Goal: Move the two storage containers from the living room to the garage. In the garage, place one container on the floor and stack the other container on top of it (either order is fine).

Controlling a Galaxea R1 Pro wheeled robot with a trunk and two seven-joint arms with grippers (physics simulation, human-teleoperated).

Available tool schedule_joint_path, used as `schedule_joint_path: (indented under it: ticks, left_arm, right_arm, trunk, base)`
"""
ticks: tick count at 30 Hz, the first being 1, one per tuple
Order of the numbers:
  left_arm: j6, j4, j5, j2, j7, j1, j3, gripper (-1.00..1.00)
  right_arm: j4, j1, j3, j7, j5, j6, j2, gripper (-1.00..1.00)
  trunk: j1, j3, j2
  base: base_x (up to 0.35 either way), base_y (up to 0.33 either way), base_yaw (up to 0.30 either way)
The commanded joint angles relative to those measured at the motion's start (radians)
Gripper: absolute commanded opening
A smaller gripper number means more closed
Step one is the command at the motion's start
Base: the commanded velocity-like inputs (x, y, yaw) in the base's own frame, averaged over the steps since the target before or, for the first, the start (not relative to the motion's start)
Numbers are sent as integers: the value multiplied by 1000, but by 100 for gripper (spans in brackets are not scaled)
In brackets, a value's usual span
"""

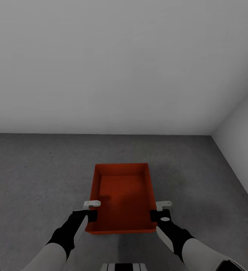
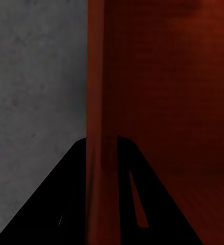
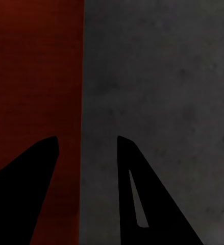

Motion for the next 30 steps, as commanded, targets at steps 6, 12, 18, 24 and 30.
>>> schedule_joint_path:
  ticks: [6, 12, 18, 24, 30]
  left_arm:
    - [-3, -4, -32, -1, 29, 0, 7, -100]
    - [-3, -4, -32, 0, 29, 0, 7, -100]
    - [-3, -4, -32, -1, 29, 0, 7, -100]
    - [-2, -5, -32, -1, 29, 0, 7, -100]
    - [-3, -5, -33, 0, 29, 0, 8, -100]
  right_arm:
    - [0, 0, -2, -9, -17, 5, 18, -100]
    - [0, 0, -2, -9, -17, 5, 18, -100]
    - [0, 0, -2, -9, -16, 5, 18, -100]
    - [0, 0, -2, -10, -16, 5, 18, -100]
    - [0, 0, -2, -9, -17, 5, 18, -100]
  trunk:
    - [0, -8, 0]
    - [0, -10, 0]
    - [0, -10, 0]
    - [0, -10, 0]
    - [0, -10, 0]
  base:
    - [0, 0, 0]
    - [0, 0, 0]
    - [0, 0, 0]
    - [0, 0, 0]
    - [0, 0, 0]
